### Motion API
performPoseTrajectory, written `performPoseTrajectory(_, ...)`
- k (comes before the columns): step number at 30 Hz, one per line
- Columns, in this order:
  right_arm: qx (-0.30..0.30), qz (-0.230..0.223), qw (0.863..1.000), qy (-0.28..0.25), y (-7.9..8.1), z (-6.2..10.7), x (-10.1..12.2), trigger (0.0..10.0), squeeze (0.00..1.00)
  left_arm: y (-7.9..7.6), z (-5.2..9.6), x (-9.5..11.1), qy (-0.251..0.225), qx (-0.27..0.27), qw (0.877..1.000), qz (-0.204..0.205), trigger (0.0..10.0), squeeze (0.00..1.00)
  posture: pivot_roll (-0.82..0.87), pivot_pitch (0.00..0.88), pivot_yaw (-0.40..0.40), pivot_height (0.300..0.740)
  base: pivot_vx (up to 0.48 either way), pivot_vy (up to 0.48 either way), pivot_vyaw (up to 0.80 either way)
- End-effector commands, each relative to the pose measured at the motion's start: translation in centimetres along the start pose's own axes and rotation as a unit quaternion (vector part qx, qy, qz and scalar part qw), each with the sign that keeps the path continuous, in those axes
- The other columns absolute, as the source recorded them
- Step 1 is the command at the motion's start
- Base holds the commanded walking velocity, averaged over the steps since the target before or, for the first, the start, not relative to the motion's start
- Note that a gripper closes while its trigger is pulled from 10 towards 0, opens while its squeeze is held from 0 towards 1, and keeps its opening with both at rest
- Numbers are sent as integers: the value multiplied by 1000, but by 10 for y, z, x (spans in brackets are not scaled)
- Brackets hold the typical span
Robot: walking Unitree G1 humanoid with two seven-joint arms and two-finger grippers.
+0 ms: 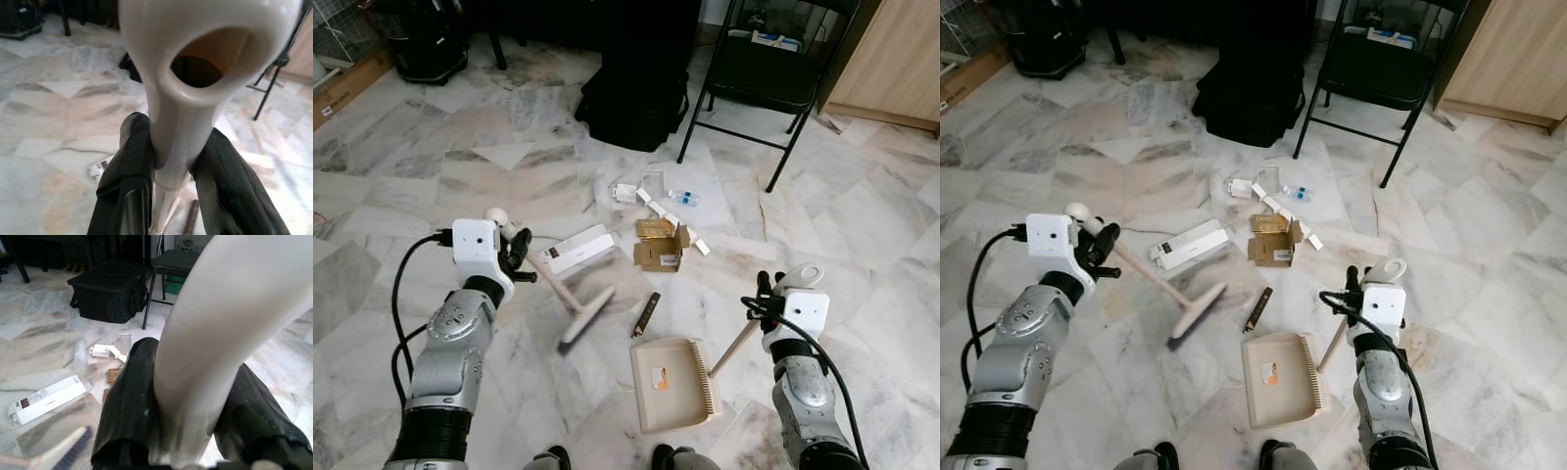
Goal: Sweep floor
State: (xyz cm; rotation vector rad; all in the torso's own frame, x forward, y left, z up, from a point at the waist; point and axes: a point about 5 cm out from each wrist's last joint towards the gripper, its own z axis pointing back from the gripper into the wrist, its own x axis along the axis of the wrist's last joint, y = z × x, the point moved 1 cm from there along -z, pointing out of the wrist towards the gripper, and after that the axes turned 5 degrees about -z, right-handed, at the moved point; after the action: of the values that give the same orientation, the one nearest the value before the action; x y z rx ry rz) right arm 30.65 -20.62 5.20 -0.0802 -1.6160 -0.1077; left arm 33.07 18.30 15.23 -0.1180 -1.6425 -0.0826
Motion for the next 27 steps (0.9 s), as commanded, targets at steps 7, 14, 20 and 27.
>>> performPoseTrajectory(7, -35, 0, 999, 21, -12, 12, -12, 10000, 0, 7, 5, 1, -18, 20, 1000, 7, 10000, 0, -26, 205, -16, 740, 0, 0, 0)
performPoseTrajectory(14, -73, 10, 997, 26, -33, 33, -20, 10000, 0, 13, 2, 0, -25, 45, 999, 11, 10000, 0, -44, 182, -14, 740, 0, 0, 0)
performPoseTrajectory(20, -80, 12, 997, 5, -37, 27, -10, 10000, 0, 12, -2, 0, -34, 51, 998, 10, 10000, 0, -59, 144, -16, 740, 0, 0, 0)
performPoseTrajectory(27, -92, 4, 996, 0, -38, 18, -4, 10000, 0, 11, -9, 0, -40, 54, 998, 6, 10000, 0, -70, 103, -9, 740, 0, -267, 0)
